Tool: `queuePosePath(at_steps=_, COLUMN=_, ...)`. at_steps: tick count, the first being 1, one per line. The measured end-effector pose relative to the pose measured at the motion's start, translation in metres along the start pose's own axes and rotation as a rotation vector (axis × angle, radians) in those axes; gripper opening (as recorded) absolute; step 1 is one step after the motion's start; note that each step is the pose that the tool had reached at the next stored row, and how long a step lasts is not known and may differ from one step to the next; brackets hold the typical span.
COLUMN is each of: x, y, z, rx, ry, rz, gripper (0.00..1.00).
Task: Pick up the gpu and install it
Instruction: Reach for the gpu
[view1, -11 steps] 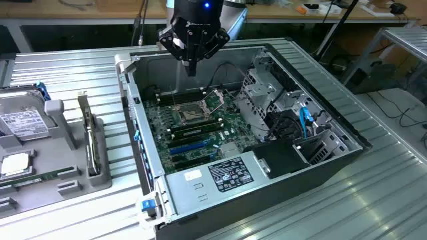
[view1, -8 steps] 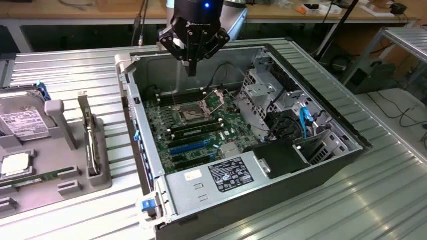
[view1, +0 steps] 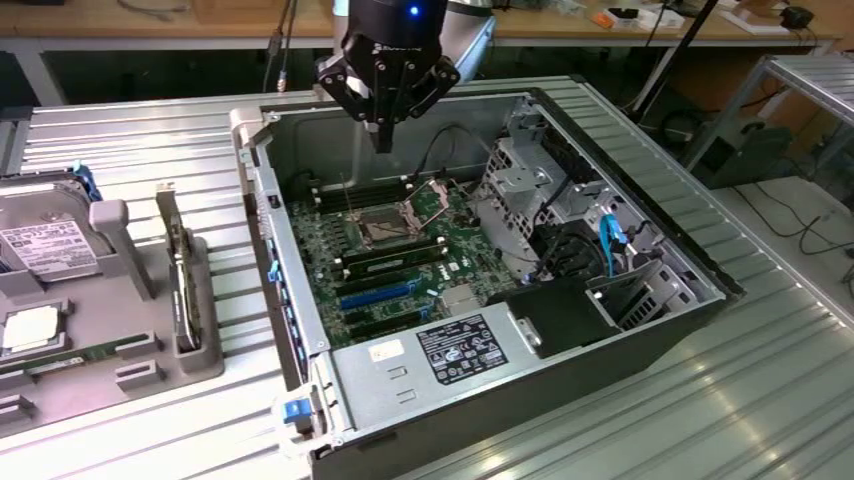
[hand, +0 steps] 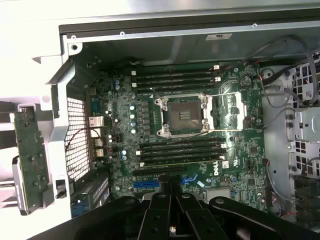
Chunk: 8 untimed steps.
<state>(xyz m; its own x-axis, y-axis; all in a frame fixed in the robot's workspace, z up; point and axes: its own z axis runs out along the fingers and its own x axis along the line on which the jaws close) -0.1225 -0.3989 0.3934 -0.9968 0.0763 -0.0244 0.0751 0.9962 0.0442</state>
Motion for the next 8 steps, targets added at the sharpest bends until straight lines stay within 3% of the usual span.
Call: queuePosePath(at_steps=8, x=0.0091, y=-0.0007, z=-0.0002, rx=-0.0001, ry=-0.0001, rz=0.0, gripper=0.11)
